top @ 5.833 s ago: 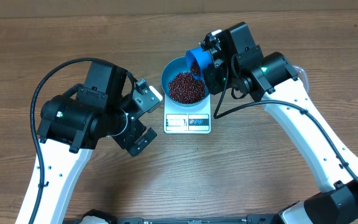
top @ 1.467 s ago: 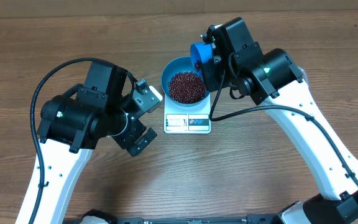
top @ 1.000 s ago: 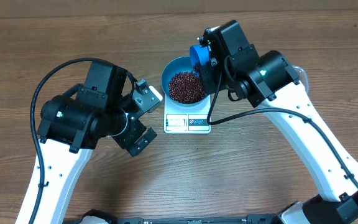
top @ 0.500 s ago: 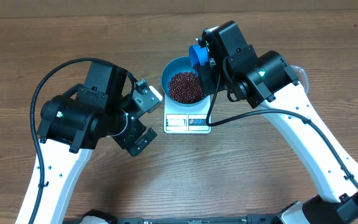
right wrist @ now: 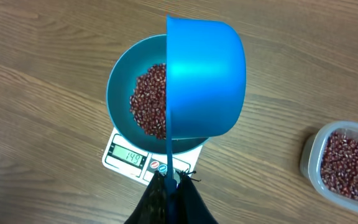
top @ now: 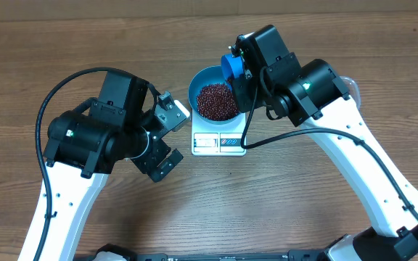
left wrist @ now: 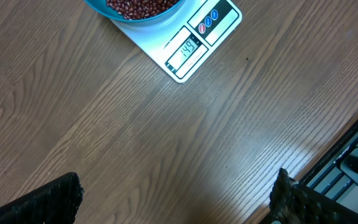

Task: Scoop item into bowl and weigh 150g on scale
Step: 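Hold the scoop tilted over the bowl, shaking beans out gradually, then lift the blue scoop and swing it right to the bean tub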

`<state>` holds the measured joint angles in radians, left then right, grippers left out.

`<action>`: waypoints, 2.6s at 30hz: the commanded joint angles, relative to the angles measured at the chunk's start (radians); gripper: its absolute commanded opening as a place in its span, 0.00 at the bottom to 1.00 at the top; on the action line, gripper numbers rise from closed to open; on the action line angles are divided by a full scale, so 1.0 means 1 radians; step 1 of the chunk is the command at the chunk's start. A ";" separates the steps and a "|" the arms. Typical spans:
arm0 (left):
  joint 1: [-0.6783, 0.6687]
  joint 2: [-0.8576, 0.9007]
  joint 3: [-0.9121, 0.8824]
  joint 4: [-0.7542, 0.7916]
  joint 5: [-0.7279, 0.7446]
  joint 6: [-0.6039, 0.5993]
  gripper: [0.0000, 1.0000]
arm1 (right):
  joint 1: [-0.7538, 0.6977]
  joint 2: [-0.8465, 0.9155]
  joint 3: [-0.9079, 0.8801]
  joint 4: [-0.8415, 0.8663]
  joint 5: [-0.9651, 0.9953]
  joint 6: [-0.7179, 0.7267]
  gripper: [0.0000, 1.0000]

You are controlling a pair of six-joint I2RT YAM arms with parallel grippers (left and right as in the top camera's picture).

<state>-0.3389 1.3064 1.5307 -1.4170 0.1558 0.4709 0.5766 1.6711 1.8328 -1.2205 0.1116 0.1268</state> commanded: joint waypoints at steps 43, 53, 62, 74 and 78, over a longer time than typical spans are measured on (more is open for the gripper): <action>-0.002 -0.011 0.021 0.001 0.001 0.000 0.99 | -0.162 0.013 0.040 0.040 -0.403 0.110 0.04; -0.002 -0.011 0.021 0.001 0.001 0.000 1.00 | -0.381 0.013 0.039 0.057 -0.709 0.113 0.04; -0.002 -0.011 0.021 0.001 0.001 0.000 1.00 | -0.581 0.013 0.039 -0.090 -0.464 -0.058 0.04; -0.002 -0.011 0.021 0.001 0.000 0.000 1.00 | -0.578 0.024 0.039 -0.148 0.121 -0.103 0.04; -0.002 -0.011 0.021 0.001 0.001 0.000 1.00 | -0.519 0.057 0.036 -0.177 0.210 -0.101 0.04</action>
<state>-0.3389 1.3064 1.5307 -1.4174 0.1558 0.4709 0.0158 1.6936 1.8446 -1.3888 0.1726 0.0372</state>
